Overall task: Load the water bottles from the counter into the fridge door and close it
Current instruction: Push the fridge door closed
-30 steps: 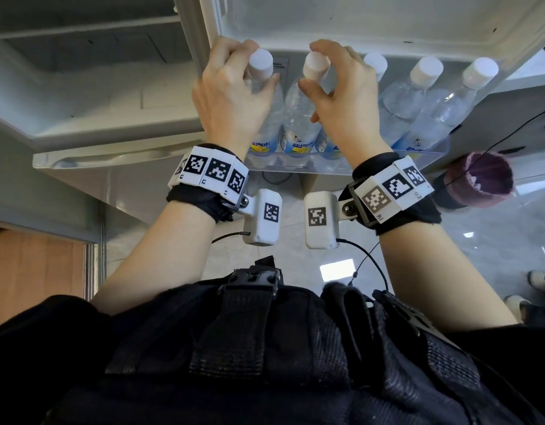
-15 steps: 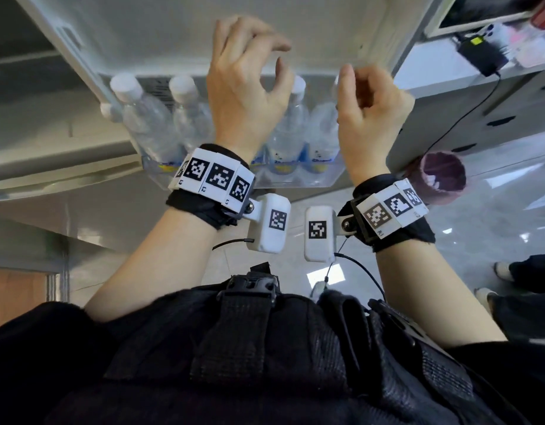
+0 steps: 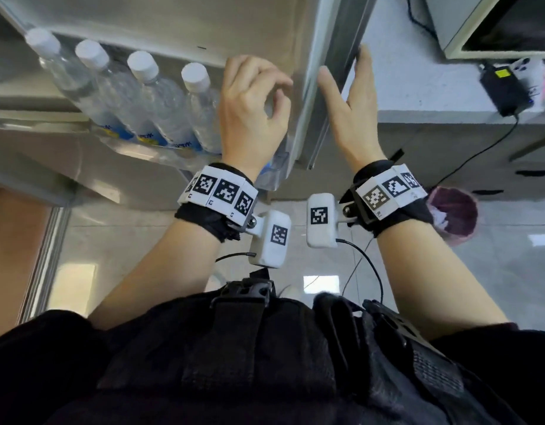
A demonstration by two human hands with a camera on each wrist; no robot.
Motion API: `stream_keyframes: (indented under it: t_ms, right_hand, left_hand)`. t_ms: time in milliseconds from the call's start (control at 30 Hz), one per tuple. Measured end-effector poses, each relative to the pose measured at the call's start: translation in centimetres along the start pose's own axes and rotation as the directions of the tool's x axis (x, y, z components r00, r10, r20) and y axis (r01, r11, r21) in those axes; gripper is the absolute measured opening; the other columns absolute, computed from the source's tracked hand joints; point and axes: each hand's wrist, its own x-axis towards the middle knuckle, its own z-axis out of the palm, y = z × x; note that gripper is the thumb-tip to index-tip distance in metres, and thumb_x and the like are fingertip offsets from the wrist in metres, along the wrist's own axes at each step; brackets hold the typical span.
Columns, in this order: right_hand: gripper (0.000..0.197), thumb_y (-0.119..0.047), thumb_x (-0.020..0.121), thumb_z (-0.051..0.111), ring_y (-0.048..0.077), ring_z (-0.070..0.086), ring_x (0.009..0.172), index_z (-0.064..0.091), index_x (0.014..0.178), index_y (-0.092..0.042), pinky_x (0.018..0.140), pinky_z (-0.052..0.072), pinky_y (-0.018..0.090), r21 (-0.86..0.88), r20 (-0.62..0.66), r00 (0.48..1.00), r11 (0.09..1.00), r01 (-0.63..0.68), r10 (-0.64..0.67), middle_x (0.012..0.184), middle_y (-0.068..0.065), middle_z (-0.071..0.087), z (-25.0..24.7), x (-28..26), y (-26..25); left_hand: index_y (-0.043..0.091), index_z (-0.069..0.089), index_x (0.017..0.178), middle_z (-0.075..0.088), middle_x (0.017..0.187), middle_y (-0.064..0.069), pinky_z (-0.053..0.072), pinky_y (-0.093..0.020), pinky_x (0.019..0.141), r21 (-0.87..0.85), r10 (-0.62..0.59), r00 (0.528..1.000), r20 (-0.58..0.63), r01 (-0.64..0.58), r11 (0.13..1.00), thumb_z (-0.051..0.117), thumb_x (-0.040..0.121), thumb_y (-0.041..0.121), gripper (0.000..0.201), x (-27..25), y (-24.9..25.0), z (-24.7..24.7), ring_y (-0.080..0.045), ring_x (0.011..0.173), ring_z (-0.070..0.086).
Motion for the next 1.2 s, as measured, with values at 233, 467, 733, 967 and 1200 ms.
stream_keyframes:
  t_ms: [233, 467, 733, 967, 1200]
  right_hand:
    - [0.085, -0.041, 0.085, 0.06, 0.018, 0.025, 0.139, 0.012, 0.144, -0.003, 0.117, 0.02, 0.028, 0.182, 0.033, 0.999, 0.983, -0.022, 0.016, 0.152, 0.012, 0.023, 0.2, -0.1, -0.1]
    - [0.069, -0.042, 0.078, 0.065, 0.024, 0.046, 0.118, 0.034, 0.126, -0.004, 0.105, 0.042, 0.047, 0.245, -0.134, 0.991, 0.969, 0.033, 0.0, 0.127, 0.014, 0.044, 1.7, -3.8, -0.4]
    - [0.048, -0.044, 0.071, 0.069, 0.018, 0.057, 0.091, 0.048, 0.104, -0.016, 0.077, 0.051, 0.03, 0.211, -0.144, 0.988, 0.974, 0.076, -0.046, 0.105, 0.009, 0.059, 4.0, -12.2, -2.4]
    - [0.042, -0.038, 0.068, 0.079, 0.003, 0.053, 0.076, 0.045, 0.09, -0.027, 0.068, 0.049, 0.019, 0.19, 0.06, 0.987, 0.972, 0.138, -0.152, 0.09, -0.006, 0.058, 6.6, -18.9, -4.9]
    - [0.051, -0.038, 0.067, 0.081, 0.017, 0.049, 0.068, 0.043, 0.092, -0.014, 0.066, 0.043, 0.03, 0.31, 0.512, 0.806, 0.939, 0.149, -0.297, 0.076, 0.007, 0.052, 11.2, -20.6, -7.6]
  left_hand:
    - [0.007, 0.068, 0.08, 0.066, 0.086, -0.01, 0.033, -0.013, 0.085, 0.069, -0.061, 0.997, 0.04, 0.058, 0.996, 0.054, 0.075, 0.0, 0.017, -1.4, 0.1, -1.1, -0.014, 0.093, 0.045]
    - [0.011, 0.068, 0.077, 0.068, 0.079, -0.007, 0.051, -0.044, 0.079, 0.095, -0.086, 0.995, -0.049, 0.09, 0.991, 0.058, 0.081, 0.015, 0.011, -3.1, 0.7, -4.4, -0.024, 0.082, 0.057]
    - [0.005, 0.063, 0.062, 0.066, 0.063, -0.009, 0.044, -0.026, 0.06, 0.054, -0.036, 0.979, -0.202, 0.048, 0.997, 0.068, 0.083, 0.04, 0.04, -7.1, 0.3, -11.5, -0.023, 0.062, 0.06]
    - [0.002, 0.059, 0.065, 0.06, 0.061, -0.011, 0.036, -0.02, 0.056, 0.023, -0.196, 0.905, -0.378, 0.22, 0.975, 0.069, 0.083, 0.033, 0.037, -12.2, -0.8, -18.1, -0.017, 0.053, 0.05]
    - [-0.005, 0.055, 0.103, 0.058, 0.096, -0.012, 0.037, -0.003, 0.076, 0.05, -0.256, 0.796, -0.549, 0.338, 0.94, 0.063, 0.085, 0.025, 0.036, -15.9, -1.3, -24.3, -0.01, 0.084, 0.054]
